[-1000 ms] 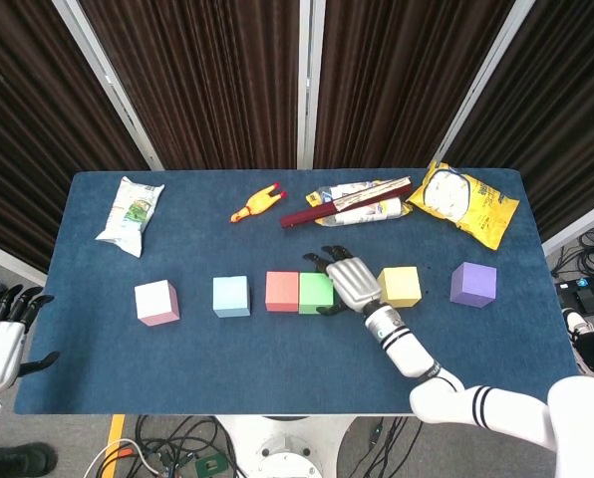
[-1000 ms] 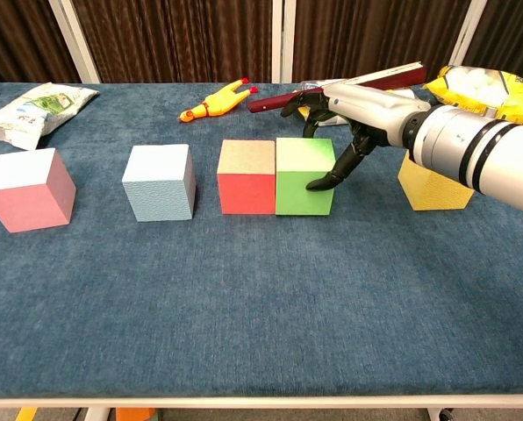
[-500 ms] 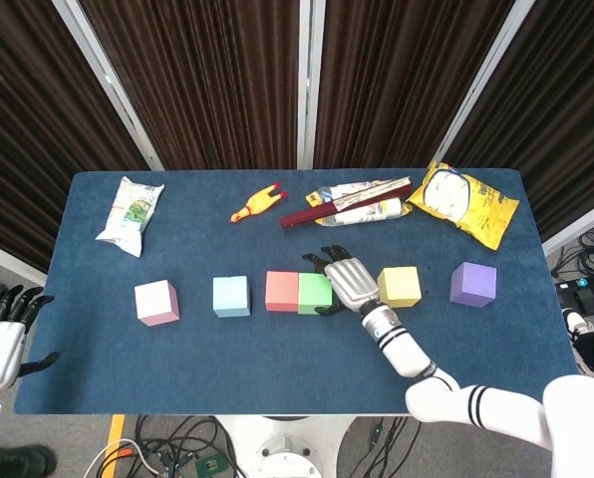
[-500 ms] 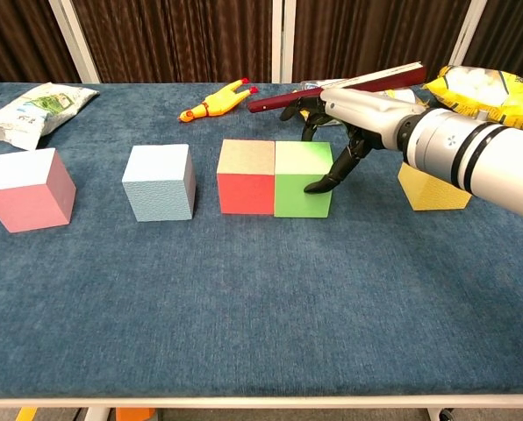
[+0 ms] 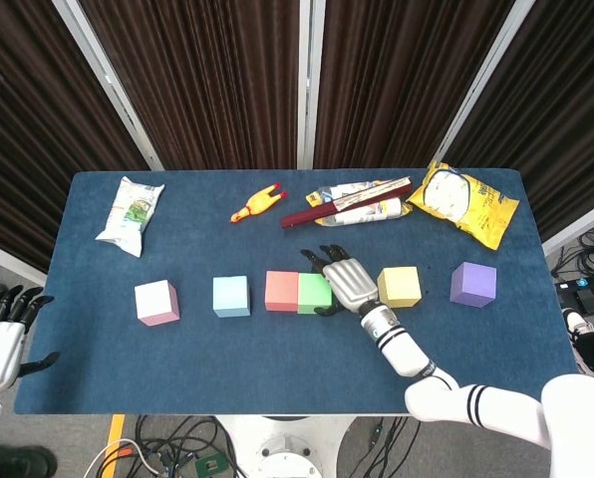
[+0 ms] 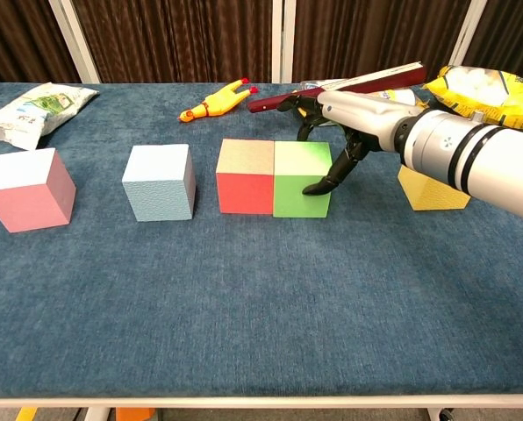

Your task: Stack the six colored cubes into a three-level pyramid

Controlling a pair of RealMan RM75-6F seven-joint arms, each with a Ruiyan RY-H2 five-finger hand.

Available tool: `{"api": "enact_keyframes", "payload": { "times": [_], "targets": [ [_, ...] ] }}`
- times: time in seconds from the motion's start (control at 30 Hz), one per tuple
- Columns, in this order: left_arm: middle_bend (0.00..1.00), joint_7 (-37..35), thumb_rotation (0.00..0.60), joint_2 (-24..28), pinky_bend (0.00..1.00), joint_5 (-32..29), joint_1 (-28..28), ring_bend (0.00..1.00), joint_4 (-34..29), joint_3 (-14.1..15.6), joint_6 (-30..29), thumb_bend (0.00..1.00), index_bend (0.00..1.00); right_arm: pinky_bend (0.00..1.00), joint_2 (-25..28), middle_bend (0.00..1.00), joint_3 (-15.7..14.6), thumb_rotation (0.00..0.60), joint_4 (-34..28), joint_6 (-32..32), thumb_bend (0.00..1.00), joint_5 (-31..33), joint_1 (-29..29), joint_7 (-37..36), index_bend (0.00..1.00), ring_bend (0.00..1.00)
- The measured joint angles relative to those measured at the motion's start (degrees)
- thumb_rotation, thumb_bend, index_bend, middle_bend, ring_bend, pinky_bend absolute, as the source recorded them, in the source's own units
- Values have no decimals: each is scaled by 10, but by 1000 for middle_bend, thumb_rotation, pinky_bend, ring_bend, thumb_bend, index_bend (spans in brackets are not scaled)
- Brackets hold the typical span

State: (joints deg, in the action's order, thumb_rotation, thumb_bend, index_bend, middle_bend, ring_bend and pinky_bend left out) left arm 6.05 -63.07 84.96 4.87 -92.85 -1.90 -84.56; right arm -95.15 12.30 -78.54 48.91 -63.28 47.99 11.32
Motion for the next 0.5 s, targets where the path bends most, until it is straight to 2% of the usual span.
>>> {"api": "enact_keyframes", "payload": {
  "times": [0.13,0.3,0.5],
  "targets": [
    [151,1,600,0,109,1,0,57,0,0,0,0,228,0,6,189,-1,600,-6,-4,66,0,1,2,0,0],
    [151,5,600,1,109,8,6,57,0,1,6,0,228,0,25,63,-5,600,-29,-8,67,-2,1,8,0,0],
    [151,5,600,9,109,32,30,57,-5,-4,19,0,228,0,90,4,-10,600,-94,-4,68,-11,-9,13,0,0]
  ]
}}
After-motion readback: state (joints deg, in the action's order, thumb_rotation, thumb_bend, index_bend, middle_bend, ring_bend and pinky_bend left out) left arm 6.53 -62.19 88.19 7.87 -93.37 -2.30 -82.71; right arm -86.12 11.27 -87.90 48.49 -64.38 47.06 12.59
